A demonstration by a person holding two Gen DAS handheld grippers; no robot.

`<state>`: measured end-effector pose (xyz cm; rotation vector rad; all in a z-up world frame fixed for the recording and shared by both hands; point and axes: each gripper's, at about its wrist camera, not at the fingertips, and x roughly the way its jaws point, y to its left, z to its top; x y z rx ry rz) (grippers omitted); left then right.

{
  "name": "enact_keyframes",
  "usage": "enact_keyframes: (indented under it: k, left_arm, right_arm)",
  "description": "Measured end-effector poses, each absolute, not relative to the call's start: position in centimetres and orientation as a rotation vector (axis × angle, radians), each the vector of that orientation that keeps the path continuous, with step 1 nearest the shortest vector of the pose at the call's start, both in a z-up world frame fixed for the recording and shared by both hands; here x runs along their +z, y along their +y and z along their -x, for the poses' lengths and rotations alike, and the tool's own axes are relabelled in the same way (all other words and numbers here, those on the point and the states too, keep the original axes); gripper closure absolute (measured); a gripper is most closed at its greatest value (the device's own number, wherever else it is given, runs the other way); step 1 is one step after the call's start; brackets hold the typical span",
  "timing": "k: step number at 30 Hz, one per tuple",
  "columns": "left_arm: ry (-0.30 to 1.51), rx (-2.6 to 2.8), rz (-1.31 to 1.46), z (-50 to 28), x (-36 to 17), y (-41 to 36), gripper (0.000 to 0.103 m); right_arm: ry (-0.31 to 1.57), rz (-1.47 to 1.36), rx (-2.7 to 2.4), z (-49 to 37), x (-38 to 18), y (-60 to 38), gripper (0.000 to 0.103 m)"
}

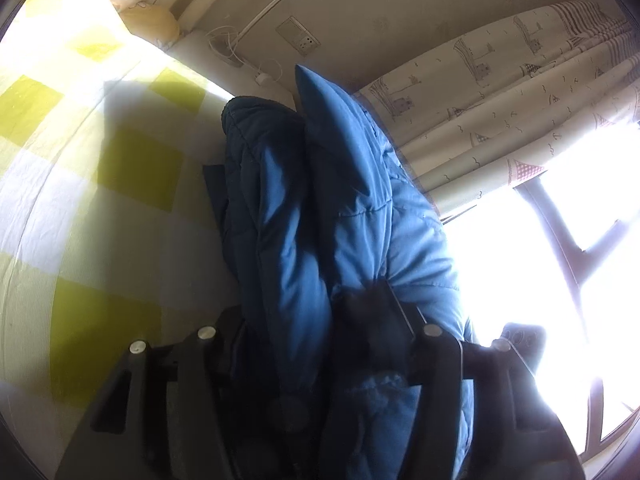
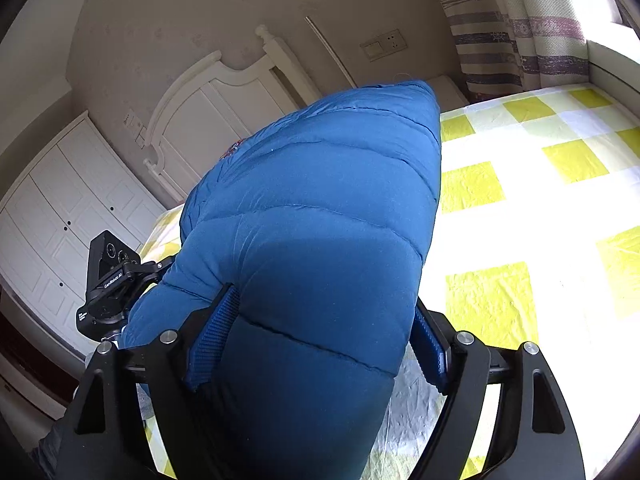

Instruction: Fold large clothes

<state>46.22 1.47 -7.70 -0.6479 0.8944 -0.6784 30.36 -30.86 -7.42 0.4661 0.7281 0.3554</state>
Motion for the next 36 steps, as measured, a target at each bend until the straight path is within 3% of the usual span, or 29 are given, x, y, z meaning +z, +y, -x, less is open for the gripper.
enact_keyframes:
  k: [1,4,7,9,12,17,20,25,30,36]
  left_arm:
    - [0.899,-0.662,0.647,-46.2,-7.3,1.7,0.044]
    - [0.82,-0.548,0.625,-44.0,-5.5,3.7,0.038]
    - [0.639,-0.448,0.676,-40.5,-3.0,6.6,0.025]
    - [0.546,-0.358,0.699,-38.1,-1.8,8.0,0.024]
    - [0.463,-0.281,0.701,-34.7,-0.2,9.0,0.021]
    - [0.313,-0.181,0.459,-27.2,4.3,9.8,0.003]
    - [0.206,-0.111,0.251,-21.8,8.0,9.2,0.002]
    - [0.119,0.016,0.105,-14.7,11.5,7.3,0.002]
    - [0.16,0.039,0.161,-10.3,9.8,4.9,0.002]
    - [0.307,-0.002,0.036,-9.6,4.7,-1.1,0.002]
  right_arm:
    - [0.733,-0.459,0.33,-30.2,-7.0,-30.8,0.015]
    - [0.667,-0.372,0.177,-28.5,-4.7,-30.9,0.015]
    - [0.537,-0.257,0.199,-25.2,-1.4,-27.7,0.015]
    - [0.514,-0.117,0.222,-24.1,-0.4,-23.5,0.015]
    - [0.503,0.16,0.196,-24.0,-1.4,-16.5,0.015]
    - [0.572,0.464,0.166,-24.7,-6.9,-9.3,0.009]
    - [0.576,0.385,0.259,-22.3,-5.3,-10.3,0.011]
    - [0.368,0.15,0.341,-12.4,0.2,-14.4,0.007]
    - [0.217,0.026,0.18,-4.6,2.3,-18.9,0.005]
    - [0.248,0.009,0.067,-1.5,0.3,-21.0,0.005]
